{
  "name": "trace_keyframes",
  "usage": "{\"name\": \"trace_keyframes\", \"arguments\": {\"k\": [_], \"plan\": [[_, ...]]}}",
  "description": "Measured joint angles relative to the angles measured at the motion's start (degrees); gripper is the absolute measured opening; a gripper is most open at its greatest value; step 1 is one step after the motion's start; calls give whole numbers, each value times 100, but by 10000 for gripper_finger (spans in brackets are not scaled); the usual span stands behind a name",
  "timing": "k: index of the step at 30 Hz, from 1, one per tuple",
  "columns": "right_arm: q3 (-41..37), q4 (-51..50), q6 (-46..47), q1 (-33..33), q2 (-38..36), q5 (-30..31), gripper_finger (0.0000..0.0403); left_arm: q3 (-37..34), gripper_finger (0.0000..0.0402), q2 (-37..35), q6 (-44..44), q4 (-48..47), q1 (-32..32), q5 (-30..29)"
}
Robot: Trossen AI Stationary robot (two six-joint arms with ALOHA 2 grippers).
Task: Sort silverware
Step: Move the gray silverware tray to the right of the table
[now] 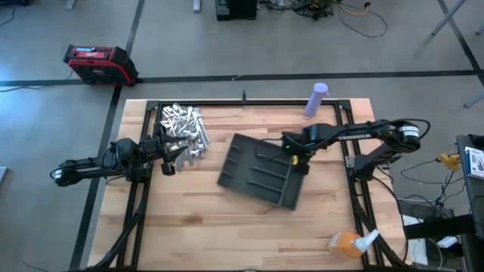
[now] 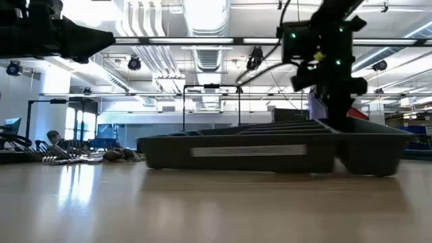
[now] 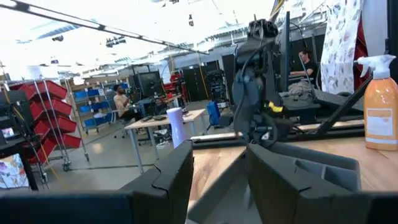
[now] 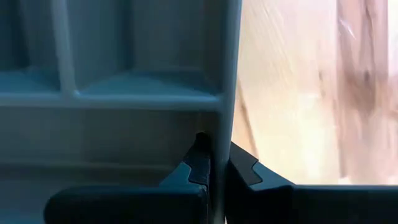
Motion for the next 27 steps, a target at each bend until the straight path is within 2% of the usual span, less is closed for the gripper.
{"name": "trace_keyframes", "arguments": {"k": [3,9,14,19,22,27], "plan": [[-188,39,-291,-350,-14,-25,0,0,133,0,79,84,-1,0],[-271,179,-2148,-548,200,16,0,0,133,28,335,121,-1,7],[-189,159,-3299,-633,308,579,1,0,132,171,374,122,-1,7],[-187,105,-3426,-938,310,717,5,0,132,361,350,112,-1,7],[-233,93,-3433,-1086,312,873,24,0,133,469,348,105,0,7],[-270,114,-3073,-1137,316,1784,83,0,132,630,265,113,0,7]]}}
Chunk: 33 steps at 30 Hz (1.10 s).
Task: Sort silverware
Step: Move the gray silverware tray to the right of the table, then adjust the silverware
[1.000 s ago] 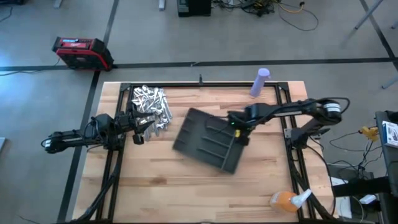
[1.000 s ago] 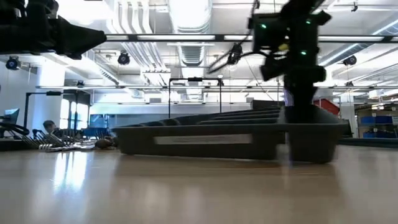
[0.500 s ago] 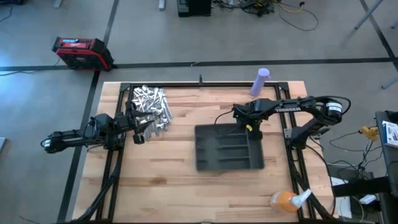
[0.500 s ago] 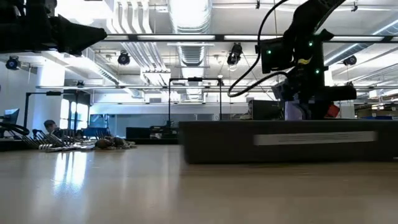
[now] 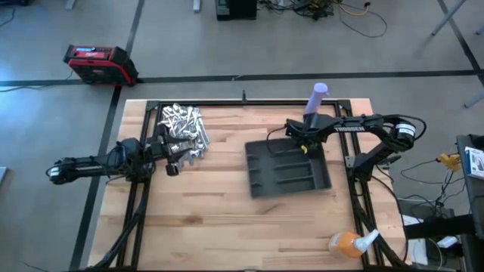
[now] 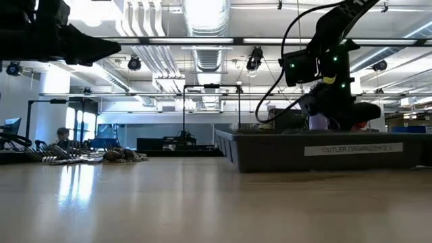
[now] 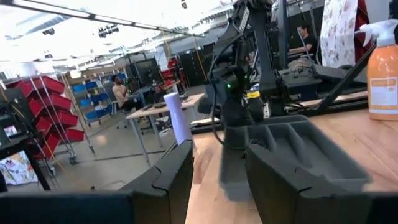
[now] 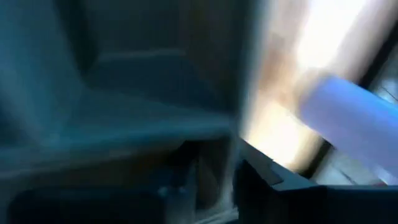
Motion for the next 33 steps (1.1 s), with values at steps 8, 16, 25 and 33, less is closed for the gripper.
{"name": "trace_keyframes", "arguments": {"k": [8,16,25,33], "plan": [[233,-56,227,120,-4,-100,173,0,132,262,-225,152,-1,-480],[1370,-617,526,504,-13,92,213,358,130,845,-1177,-236,56,-3005],[1791,2866,953,997,20,-1983,229,2259,104,2369,-3714,-4103,242,-4455],[1676,7058,1072,1472,1187,-3652,212,1979,84,3390,-5210,-4489,549,-4399]]}}
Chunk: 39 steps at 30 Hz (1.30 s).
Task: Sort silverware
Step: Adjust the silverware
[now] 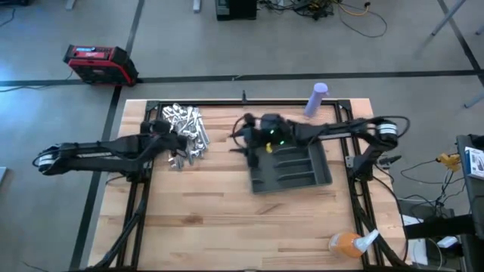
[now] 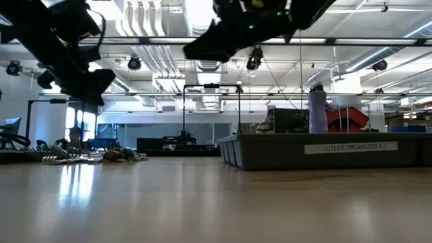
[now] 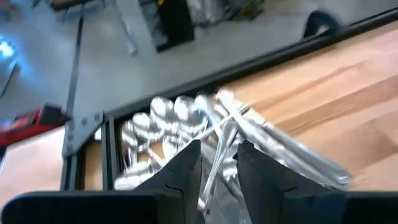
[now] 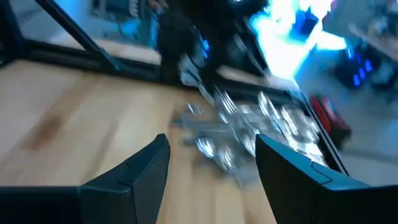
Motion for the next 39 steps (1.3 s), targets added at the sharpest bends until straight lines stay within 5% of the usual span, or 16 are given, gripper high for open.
{"name": "trace_keyframes", "arguments": {"k": [7,13,16,29,34,39], "plan": [[755,491,550,324,1157,5,197,-75,58,719,-26,862,1137,36],[1331,473,727,525,1883,1,189,-174,34,1783,1122,2558,2796,1508],[1523,487,615,595,2082,-7,186,-174,26,2365,1319,3105,3331,1552],[1625,356,497,650,2157,-53,185,100,25,4374,779,3367,3115,1426],[1625,301,398,657,2157,-47,185,33,25,4430,476,2962,2621,1525],[1625,163,315,629,2202,8,186,-214,25,4149,-410,2536,1490,1437]]}}
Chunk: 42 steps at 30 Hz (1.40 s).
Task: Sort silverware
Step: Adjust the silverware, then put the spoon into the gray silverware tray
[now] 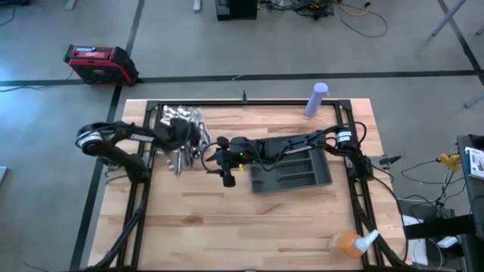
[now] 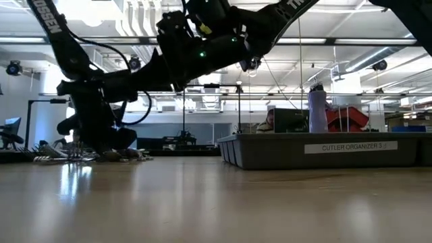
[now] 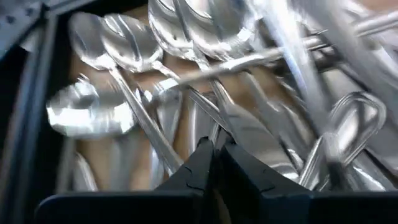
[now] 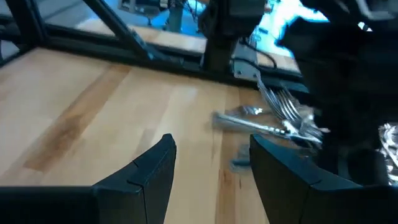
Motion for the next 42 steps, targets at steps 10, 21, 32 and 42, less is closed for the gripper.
{"name": "trace_keyframes", "arguments": {"k": [10,21,32,42], "plan": [[-11,-1475,-1103,29,-106,2,186,-280,25,-964,-1464,-600,-2426,360],[-7,-1640,-1418,101,108,10,186,-389,25,-2843,-1444,-840,-3396,-1408],[215,-1723,-1795,-452,484,983,186,-459,25,-3857,-1138,-897,-3899,-1731],[279,-1793,-1969,-636,840,111,185,-696,25,-3775,-1160,-772,-3909,-2388]]}}
